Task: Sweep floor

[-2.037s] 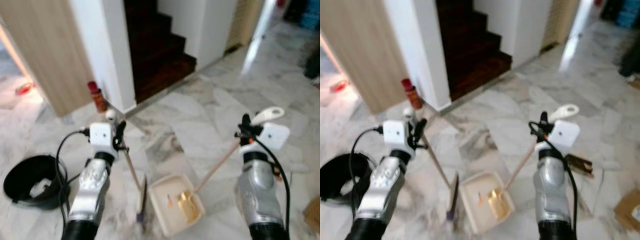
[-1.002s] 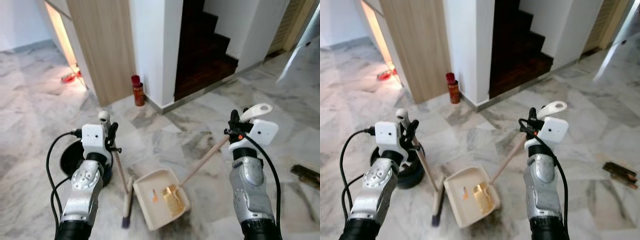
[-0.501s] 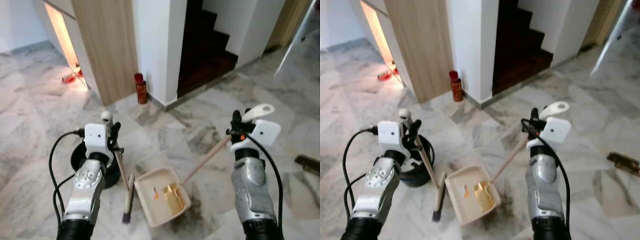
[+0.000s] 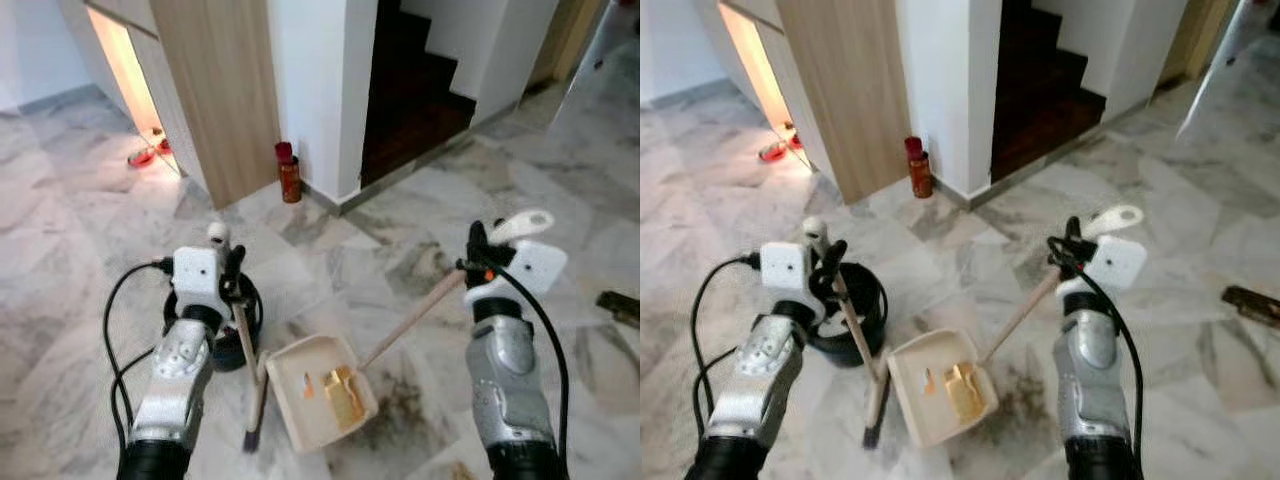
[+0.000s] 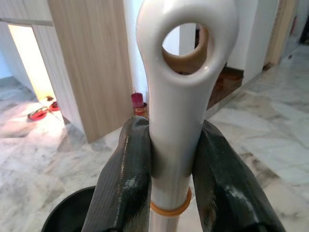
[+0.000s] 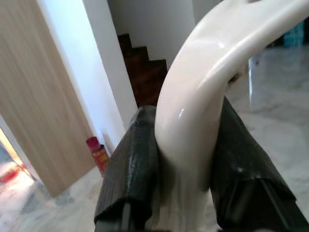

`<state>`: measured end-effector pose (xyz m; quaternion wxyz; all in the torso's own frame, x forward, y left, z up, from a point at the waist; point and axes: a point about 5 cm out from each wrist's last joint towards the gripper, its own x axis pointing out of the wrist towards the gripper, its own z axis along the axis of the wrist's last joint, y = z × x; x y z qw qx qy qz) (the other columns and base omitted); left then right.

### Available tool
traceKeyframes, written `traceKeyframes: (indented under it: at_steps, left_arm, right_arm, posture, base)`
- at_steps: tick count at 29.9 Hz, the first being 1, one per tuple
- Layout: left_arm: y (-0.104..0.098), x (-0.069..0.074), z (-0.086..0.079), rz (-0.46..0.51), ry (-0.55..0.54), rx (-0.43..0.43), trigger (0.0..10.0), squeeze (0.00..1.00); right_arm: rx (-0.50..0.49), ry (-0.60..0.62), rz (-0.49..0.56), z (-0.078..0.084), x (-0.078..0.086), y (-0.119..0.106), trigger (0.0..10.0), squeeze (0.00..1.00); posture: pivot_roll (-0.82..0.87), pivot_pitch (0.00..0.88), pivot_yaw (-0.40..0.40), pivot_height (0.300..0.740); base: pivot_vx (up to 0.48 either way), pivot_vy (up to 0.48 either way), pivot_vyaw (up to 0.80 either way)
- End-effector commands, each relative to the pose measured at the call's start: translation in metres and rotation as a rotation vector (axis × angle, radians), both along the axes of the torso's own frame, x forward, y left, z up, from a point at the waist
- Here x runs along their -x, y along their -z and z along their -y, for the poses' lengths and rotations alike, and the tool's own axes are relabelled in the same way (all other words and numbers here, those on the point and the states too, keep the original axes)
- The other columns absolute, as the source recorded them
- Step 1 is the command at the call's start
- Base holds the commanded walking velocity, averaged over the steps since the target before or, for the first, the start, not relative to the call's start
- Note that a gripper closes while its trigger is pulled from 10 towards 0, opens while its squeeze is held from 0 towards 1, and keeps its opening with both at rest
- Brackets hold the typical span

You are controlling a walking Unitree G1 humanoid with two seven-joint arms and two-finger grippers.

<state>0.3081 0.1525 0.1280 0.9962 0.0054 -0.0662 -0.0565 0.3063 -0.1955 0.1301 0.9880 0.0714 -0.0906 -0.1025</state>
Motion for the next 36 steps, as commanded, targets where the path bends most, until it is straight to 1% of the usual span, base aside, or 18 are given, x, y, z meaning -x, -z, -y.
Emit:
traceKeyframes:
  at_steps: [1,36]
  left_arm:
    - [-0.0129,-0.0014,-0.0048,0.052,-0.009,-0.007,10.0,0.00]
    - [-0.0125,-0.0008,-0.0016,0.047,0.002,0.000,10.0,0.00]
  right_arm:
    - [-0.001,-0.021,0.061,-0.0074,-0.0040,-0.0148,10.0,0.00]
    - [-0.029,-0.022,0.067,-0.0057,-0.0039,-0.0175,10.0,0.00]
  posture:
    - [0.01,0.000,0.020,0.740]
    - [0.01,0.000,0.016,0.740]
  base:
    - [0.000,0.285,0.00]
    - [0.000,0.292,0.00]
